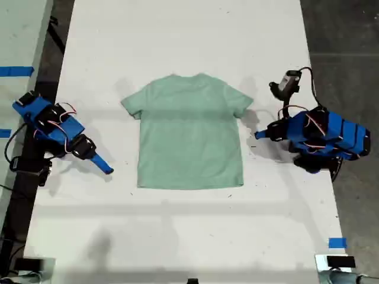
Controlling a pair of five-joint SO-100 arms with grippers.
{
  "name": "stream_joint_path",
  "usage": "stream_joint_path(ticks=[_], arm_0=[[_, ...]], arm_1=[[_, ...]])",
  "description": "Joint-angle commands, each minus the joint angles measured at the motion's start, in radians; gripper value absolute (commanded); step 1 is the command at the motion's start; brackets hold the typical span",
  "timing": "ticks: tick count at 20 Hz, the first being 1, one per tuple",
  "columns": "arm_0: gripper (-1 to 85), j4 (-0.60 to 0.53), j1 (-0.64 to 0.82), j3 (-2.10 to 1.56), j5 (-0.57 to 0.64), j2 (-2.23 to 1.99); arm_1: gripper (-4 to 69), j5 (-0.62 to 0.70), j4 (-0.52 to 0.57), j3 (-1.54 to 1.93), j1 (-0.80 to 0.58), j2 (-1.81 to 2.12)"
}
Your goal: Fold tshirt
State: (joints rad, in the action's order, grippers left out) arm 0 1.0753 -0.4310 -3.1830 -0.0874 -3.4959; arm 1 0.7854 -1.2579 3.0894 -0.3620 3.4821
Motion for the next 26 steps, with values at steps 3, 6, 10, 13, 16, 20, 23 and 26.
stream_joint_path(ticks=[3,6,10,13,16,20,23,26], arm_0=[[0.1,-0.021,0.884,-0.011,0.107,-0.103],[0.1,-0.021,0.885,-0.011,0.107,-0.103],[1.5,-0.017,0.887,-0.005,0.081,-0.103],[0.1,-0.133,0.870,0.031,0.026,-0.101],[0.1,-0.179,0.897,0.152,0.009,-0.005],[0.1,-0.087,0.931,0.561,0.092,0.499],[0.1,0.164,1.011,0.931,0.259,0.904],[0.1,0.365,1.111,1.163,0.459,1.183]], arm_1=[[-1.0,-0.476,0.003,-0.015,-0.063,0.002],[-1.0,-0.476,0.003,-0.015,-0.063,0.002],[-1.0,-0.482,0.003,-0.017,-0.057,0.002],[-0.9,-0.469,-0.067,-0.129,-0.067,0.002],[-0.9,-0.408,-0.100,-0.368,-0.107,-0.160],[-0.9,-0.288,-0.072,-0.759,-0.152,-0.652],[-0.9,-0.179,-0.192,-1.100,-0.216,-0.989],[-1.0,-0.077,-0.333,-1.410,-0.281,-1.235]])
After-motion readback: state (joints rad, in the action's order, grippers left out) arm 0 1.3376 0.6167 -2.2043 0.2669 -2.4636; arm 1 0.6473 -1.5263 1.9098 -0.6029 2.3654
